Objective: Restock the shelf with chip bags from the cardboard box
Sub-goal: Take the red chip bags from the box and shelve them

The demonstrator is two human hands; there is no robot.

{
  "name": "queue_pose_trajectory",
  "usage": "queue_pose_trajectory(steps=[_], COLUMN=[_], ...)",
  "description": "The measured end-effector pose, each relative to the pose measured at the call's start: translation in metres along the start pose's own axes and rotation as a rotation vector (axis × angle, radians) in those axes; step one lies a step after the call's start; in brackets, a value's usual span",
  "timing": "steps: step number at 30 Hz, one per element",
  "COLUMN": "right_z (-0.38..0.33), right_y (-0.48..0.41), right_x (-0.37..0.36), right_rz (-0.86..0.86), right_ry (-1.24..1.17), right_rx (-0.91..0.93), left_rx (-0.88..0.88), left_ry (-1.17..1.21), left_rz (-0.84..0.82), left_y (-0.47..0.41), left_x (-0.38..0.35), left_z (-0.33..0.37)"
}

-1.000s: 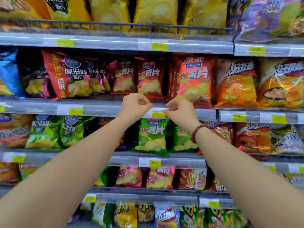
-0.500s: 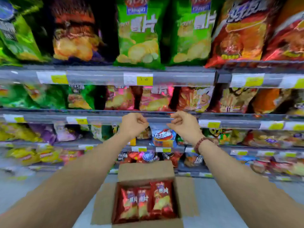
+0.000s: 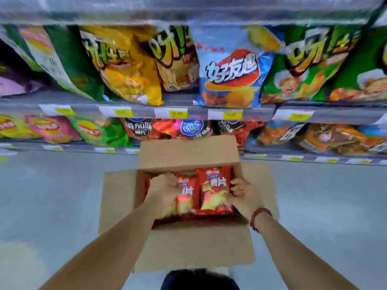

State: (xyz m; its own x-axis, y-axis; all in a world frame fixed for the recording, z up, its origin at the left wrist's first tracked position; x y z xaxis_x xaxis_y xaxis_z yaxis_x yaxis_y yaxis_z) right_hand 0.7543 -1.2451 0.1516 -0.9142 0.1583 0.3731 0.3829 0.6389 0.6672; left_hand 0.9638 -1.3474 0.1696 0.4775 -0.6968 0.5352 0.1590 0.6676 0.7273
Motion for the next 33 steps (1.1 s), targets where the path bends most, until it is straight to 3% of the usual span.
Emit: queue_pose_trajectory(steps=[2, 6, 15, 21, 28, 33], right_z=[0.036, 0.095, 0.171, 0.191, 0.195, 0.201], right_y=[-0.015, -0.052, -0.12, -0.148, -0.15, -0.149], right_x=[-0.018, -0.044, -0.082, -0.096, -0.118, -0.131], right_rz=[-0.015, 0.011, 0.017, -0.113, -0.223, -0.196], right_ry=[0.05, -0.071, -0.231, -0.546, -0.62, -0.599], right_rx=[-0.025, -0.156, -0.357, -0.514, -0.525, -0.549], left_rx=[0.075, 0.192, 0.395, 0.404, 0.427, 0.386], left_ry=[-0.071, -0.092, 0.057, 0.117, 0.183, 0.151], left_rz=[0.005, 0.116, 0.243, 0.156, 0.113, 0.251], left_y=[-0.019, -0.056, -0.128, -0.157, -0.173, -0.163], left_x=[-0.016, -0.042, -0.075, -0.098, -0.11, -0.104], left_z=[-0.033, -0.096, -0.195, -0.223, -0.23, -0.218])
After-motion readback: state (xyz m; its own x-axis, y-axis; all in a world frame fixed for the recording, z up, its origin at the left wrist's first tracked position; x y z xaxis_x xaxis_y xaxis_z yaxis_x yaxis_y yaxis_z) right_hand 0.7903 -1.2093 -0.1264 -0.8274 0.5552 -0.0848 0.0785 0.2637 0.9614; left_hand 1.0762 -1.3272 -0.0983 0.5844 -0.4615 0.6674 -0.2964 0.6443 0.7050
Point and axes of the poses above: each hand's wrist, its own y-axis away from the middle knuckle, its own x-axis out of the back of the hand, z = x × y, the point moved 4 cm from there along -y, towards the middle knuckle, and after that the axes turned 5 degrees about -y, right-handed, at the moved point
